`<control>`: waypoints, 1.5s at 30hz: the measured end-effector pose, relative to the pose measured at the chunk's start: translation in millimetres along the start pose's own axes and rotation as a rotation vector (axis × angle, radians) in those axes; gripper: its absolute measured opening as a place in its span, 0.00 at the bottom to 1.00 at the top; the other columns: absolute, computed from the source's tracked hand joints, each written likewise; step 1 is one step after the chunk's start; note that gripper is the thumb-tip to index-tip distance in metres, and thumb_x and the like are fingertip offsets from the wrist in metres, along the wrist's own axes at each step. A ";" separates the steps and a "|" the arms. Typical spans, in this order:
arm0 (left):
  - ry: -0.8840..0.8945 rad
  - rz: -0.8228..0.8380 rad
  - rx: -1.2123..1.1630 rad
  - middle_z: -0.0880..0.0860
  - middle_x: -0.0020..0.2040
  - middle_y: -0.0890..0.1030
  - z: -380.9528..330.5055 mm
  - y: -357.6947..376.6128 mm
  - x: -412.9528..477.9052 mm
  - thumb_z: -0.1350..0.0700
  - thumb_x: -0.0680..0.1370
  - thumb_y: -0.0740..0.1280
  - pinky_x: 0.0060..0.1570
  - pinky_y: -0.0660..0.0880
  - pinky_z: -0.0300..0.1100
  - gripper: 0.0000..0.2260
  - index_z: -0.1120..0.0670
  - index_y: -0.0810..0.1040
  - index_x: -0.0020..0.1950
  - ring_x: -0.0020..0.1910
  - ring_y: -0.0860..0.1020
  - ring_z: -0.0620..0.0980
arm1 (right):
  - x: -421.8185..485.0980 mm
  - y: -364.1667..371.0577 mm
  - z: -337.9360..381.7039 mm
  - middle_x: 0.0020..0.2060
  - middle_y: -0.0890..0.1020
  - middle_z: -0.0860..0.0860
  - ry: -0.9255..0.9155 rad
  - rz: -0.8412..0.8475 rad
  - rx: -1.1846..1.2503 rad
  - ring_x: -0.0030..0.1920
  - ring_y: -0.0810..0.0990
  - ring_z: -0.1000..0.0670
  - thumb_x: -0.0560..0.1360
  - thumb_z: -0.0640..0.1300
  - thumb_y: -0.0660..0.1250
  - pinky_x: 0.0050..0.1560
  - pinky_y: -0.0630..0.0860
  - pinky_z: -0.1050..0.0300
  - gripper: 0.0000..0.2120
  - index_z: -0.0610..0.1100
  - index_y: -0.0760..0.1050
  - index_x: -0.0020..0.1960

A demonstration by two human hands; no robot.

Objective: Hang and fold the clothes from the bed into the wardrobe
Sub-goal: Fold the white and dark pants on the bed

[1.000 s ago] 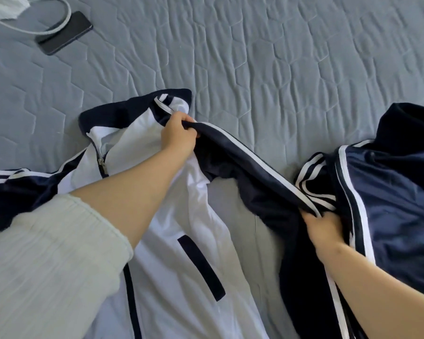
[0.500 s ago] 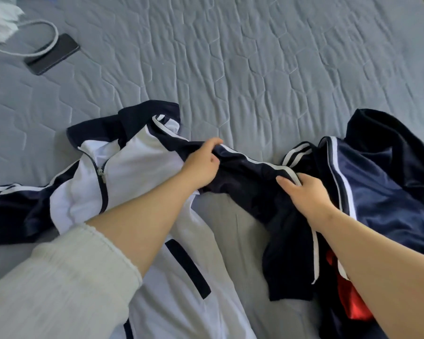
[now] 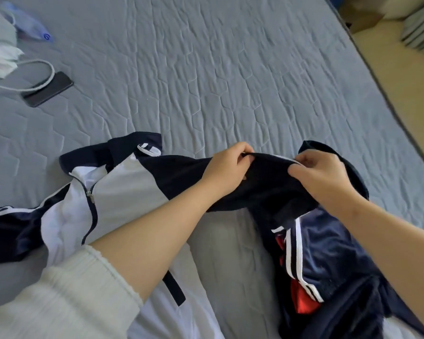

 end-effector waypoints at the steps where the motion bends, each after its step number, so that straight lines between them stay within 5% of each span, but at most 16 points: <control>1: 0.010 -0.003 -0.028 0.41 0.31 0.76 -11.4 3.6 2.2 0.52 0.80 0.60 0.41 0.76 0.37 0.08 0.43 0.71 0.41 0.30 0.77 0.37 | 5.3 -16.3 8.7 0.25 0.75 0.54 -0.017 -0.045 -0.029 0.29 0.72 0.56 0.66 0.43 0.67 0.30 0.67 0.62 0.04 0.46 0.76 0.33; 4: -0.013 0.052 -0.189 0.40 0.40 0.77 -36.6 18.8 5.7 0.54 0.80 0.60 0.42 0.71 0.30 0.04 0.46 0.73 0.51 0.36 0.77 0.35 | 18.0 -54.0 30.2 0.32 0.77 0.50 -0.069 -0.182 -0.276 0.34 0.73 0.50 0.67 0.46 0.66 0.34 0.68 0.59 0.04 0.46 0.75 0.38; 8: -0.032 0.200 -0.251 0.42 0.65 0.64 -40.4 42.3 2.0 0.59 0.79 0.61 0.61 0.66 0.35 0.29 0.46 0.51 0.75 0.61 0.68 0.40 | 27.5 -71.0 31.6 0.48 0.79 0.40 -0.169 -0.352 -0.743 0.52 0.73 0.39 0.75 0.43 0.62 0.54 0.64 0.47 0.12 0.44 0.72 0.58; 10: -0.059 0.192 -0.243 0.40 0.66 0.64 -28.7 44.8 -4.9 0.59 0.78 0.62 0.63 0.65 0.36 0.31 0.46 0.49 0.76 0.61 0.68 0.39 | 28.8 -63.2 24.6 0.52 0.78 0.39 -0.152 -0.309 -0.786 0.57 0.71 0.39 0.74 0.36 0.60 0.58 0.60 0.47 0.17 0.44 0.70 0.62; 13: -0.164 0.144 -0.238 0.36 0.56 0.66 0.3 45.0 -20.0 0.58 0.78 0.61 0.46 0.69 0.24 0.29 0.46 0.52 0.75 0.47 0.72 0.36 | 20.3 -38.5 13.2 0.56 0.77 0.41 -0.111 -0.163 -0.666 0.60 0.68 0.39 0.73 0.33 0.57 0.58 0.59 0.49 0.19 0.46 0.73 0.61; 15: -0.242 0.112 -0.179 0.41 0.62 0.69 18.3 45.6 -30.8 0.57 0.78 0.61 0.38 0.69 0.26 0.28 0.46 0.52 0.75 0.44 0.73 0.38 | 9.6 -18.1 6.3 0.55 0.79 0.43 -0.099 -0.061 -0.564 0.58 0.70 0.40 0.75 0.37 0.58 0.58 0.59 0.49 0.15 0.46 0.74 0.59; 21: -0.363 0.040 -0.080 0.51 0.69 0.67 51.0 38.8 -54.4 0.57 0.79 0.60 0.48 0.71 0.34 0.23 0.49 0.59 0.73 0.53 0.72 0.45 | -13.8 17.4 -7.3 0.69 0.64 0.45 -0.028 -0.078 -0.636 0.65 0.61 0.40 0.73 0.36 0.62 0.62 0.59 0.46 0.24 0.49 0.66 0.67; 25: -0.472 -0.071 0.052 0.51 0.65 0.71 80.5 18.8 -84.0 0.58 0.79 0.59 0.50 0.67 0.35 0.18 0.50 0.65 0.69 0.55 0.72 0.46 | -49.7 58.0 -15.6 0.59 0.71 0.44 -0.214 -0.072 -0.523 0.58 0.65 0.41 0.72 0.37 0.63 0.59 0.59 0.52 0.17 0.44 0.73 0.60; 28: -0.509 -0.089 0.137 0.52 0.63 0.73 109.7 9.5 -119.8 0.59 0.78 0.59 0.53 0.69 0.40 0.17 0.51 0.68 0.67 0.58 0.73 0.50 | -90.8 105.2 -29.9 0.54 0.73 0.43 -0.200 0.049 -0.489 0.54 0.68 0.41 0.73 0.38 0.62 0.53 0.62 0.51 0.11 0.42 0.75 0.55; 31: -0.526 -0.122 0.238 0.53 0.62 0.73 144.0 4.3 -169.7 0.62 0.77 0.58 0.55 0.71 0.44 0.17 0.53 0.71 0.65 0.58 0.74 0.52 | -132.4 154.8 -52.6 0.52 0.75 0.45 -0.035 0.375 -0.460 0.48 0.71 0.44 0.76 0.42 0.60 0.49 0.71 0.51 0.09 0.43 0.73 0.54; 34: -0.597 -0.082 0.365 0.50 0.64 0.70 181.1 1.4 -230.3 0.62 0.78 0.56 0.49 0.70 0.41 0.16 0.51 0.70 0.65 0.59 0.73 0.50 | -172.0 195.0 -75.6 0.59 0.74 0.46 0.258 0.691 -0.360 0.56 0.74 0.44 0.75 0.51 0.63 0.57 0.72 0.48 0.20 0.44 0.67 0.64; 38: -0.565 0.052 0.531 0.47 0.70 0.64 217.4 1.1 -301.3 0.63 0.77 0.57 0.61 0.65 0.41 0.19 0.51 0.68 0.68 0.66 0.66 0.48 | -204.9 224.1 -100.9 0.65 0.66 0.45 0.460 0.714 -0.297 0.63 0.68 0.41 0.72 0.50 0.67 0.62 0.69 0.45 0.30 0.42 0.60 0.69; 42: -0.391 0.202 0.775 0.48 0.75 0.57 233.7 -3.6 -346.3 0.54 0.77 0.60 0.70 0.51 0.46 0.23 0.49 0.63 0.71 0.75 0.52 0.48 | -229.2 226.0 -108.3 0.65 0.66 0.43 0.285 0.428 -0.453 0.62 0.67 0.40 0.70 0.42 0.65 0.59 0.66 0.44 0.27 0.43 0.62 0.67; 45: -0.365 0.405 0.931 0.48 0.77 0.46 244.7 -8.6 -380.4 0.41 0.75 0.61 0.71 0.38 0.55 0.32 0.46 0.52 0.76 0.76 0.40 0.52 | -258.8 223.6 -108.5 0.60 0.74 0.41 -0.325 0.304 -0.654 0.57 0.73 0.38 0.66 0.42 0.72 0.57 0.68 0.43 0.24 0.41 0.73 0.60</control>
Point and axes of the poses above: each hand's wrist, its own x-axis towards the middle knuckle, its own y-axis out of the palm, z = x × y, the point moved 1 cm from there along x, towards the middle knuckle
